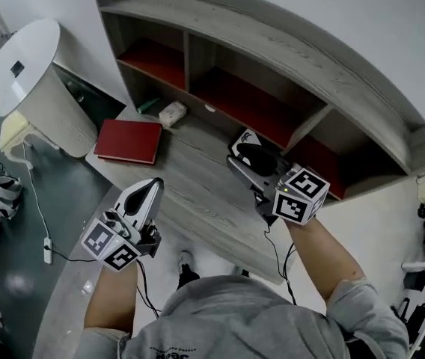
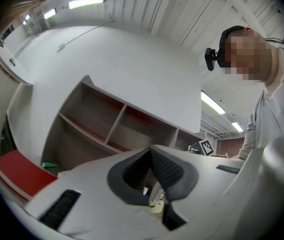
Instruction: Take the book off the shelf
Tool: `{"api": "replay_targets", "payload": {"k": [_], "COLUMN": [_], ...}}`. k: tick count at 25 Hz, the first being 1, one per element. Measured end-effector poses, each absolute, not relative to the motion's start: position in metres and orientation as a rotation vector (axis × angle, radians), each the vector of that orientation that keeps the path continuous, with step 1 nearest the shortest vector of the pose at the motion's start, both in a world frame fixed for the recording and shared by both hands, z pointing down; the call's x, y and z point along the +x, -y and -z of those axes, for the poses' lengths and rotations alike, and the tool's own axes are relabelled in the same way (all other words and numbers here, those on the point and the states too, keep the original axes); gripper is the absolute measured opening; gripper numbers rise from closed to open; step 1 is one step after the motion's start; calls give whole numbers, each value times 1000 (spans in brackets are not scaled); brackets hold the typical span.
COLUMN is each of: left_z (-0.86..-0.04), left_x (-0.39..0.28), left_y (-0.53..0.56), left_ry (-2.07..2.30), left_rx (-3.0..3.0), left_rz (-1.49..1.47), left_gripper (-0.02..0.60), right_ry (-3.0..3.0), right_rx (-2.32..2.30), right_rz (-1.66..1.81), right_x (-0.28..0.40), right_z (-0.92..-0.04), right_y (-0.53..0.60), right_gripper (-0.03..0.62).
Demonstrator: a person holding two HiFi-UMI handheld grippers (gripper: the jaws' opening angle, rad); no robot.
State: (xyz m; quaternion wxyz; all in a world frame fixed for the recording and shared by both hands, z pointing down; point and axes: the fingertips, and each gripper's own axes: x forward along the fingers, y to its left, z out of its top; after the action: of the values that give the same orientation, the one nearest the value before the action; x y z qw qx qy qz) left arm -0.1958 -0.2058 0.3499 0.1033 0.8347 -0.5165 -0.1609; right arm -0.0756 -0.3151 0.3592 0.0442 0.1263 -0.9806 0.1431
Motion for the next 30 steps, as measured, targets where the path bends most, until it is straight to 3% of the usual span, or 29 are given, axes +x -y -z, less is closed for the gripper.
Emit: {"api": "replay_targets", "payload": {"k": [10, 20, 30], "left_z": [-269, -231, -210], "left_x": [-77, 12, 65], "left_y": [244, 253, 251], "left_ry": [1285, 1068, 934], "left_rx": [2666, 2807, 2886], "left_rz": [404, 330, 297], "left_gripper": [31, 31, 31], "right_ry": [3022, 3016, 2997], "right_rx": [610, 798, 956], "right_rz": [-257, -106, -26], "right_x": [65, 150, 207], "right_z": [-288, -250, -234], "right_y": [305, 293, 285], "right_gripper": [114, 95, -12]}}
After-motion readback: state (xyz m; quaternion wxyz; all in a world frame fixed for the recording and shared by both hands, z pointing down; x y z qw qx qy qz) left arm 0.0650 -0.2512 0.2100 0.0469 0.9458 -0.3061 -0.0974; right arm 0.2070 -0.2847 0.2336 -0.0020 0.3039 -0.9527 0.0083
